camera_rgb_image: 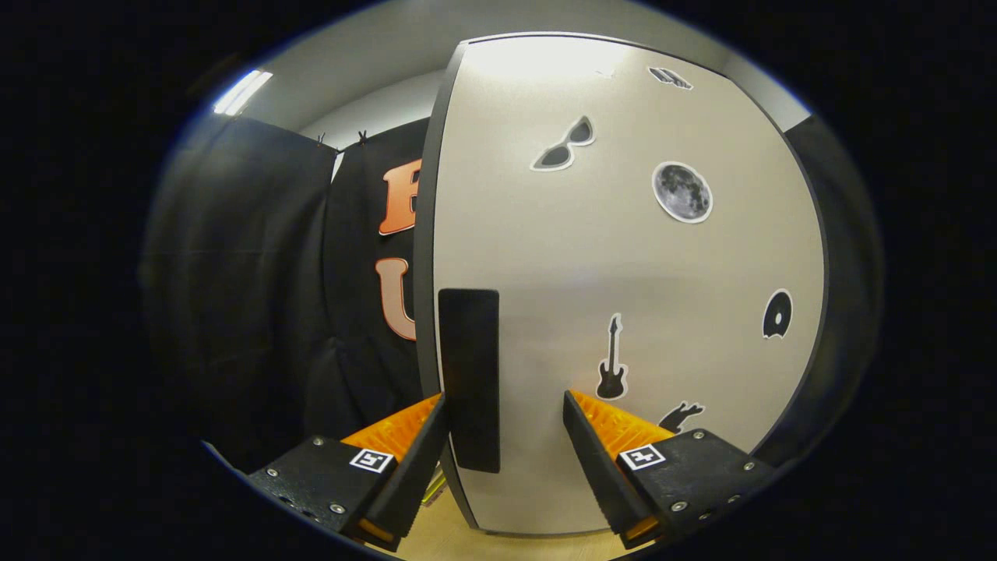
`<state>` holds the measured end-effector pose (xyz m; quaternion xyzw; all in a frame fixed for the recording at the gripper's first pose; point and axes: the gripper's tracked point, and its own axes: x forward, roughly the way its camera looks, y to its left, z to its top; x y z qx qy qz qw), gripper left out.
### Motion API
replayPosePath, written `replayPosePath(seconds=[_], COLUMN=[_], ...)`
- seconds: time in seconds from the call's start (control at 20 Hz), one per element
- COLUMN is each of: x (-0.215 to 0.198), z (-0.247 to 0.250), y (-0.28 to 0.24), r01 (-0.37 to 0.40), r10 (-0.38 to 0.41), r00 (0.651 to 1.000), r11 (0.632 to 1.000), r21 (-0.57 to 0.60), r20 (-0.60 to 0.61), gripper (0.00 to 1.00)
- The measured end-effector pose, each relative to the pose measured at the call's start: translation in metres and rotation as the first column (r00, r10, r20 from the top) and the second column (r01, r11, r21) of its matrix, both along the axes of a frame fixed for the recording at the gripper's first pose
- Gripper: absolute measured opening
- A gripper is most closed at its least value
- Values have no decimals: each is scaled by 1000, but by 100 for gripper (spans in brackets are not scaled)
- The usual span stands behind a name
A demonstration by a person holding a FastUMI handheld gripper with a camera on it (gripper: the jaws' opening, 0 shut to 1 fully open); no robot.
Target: Open the shoe cabinet door, grab the shoes and put them into the shoe cabinet, then close the shoe cabinet door.
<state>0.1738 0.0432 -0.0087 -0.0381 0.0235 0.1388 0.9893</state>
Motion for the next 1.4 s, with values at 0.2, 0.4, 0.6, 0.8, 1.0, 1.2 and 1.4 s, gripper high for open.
replayPosePath(seconds=[0.2, 0.4, 0.6, 0.8, 1.0, 1.2, 1.4], x=[-34, -77, -122, -169, -207, -235, -250], z=[7, 9, 18, 18, 17, 13, 8], y=[-22, -46, -62, -72, -81, -89, -97], r01=[31, 70, 97, 134, 174, 198, 217], r10=[-31, -70, -97, -134, -174, -198, -218], r00=[999, 997, 995, 991, 984, 980, 976], r11=[1000, 998, 995, 991, 984, 980, 976], r21=[2, 8, -2, 8, 24, 19, 23], r20=[42, 18, 32, 22, 32, 31, 24], gripper=[90, 90, 90, 90, 90, 90, 90])
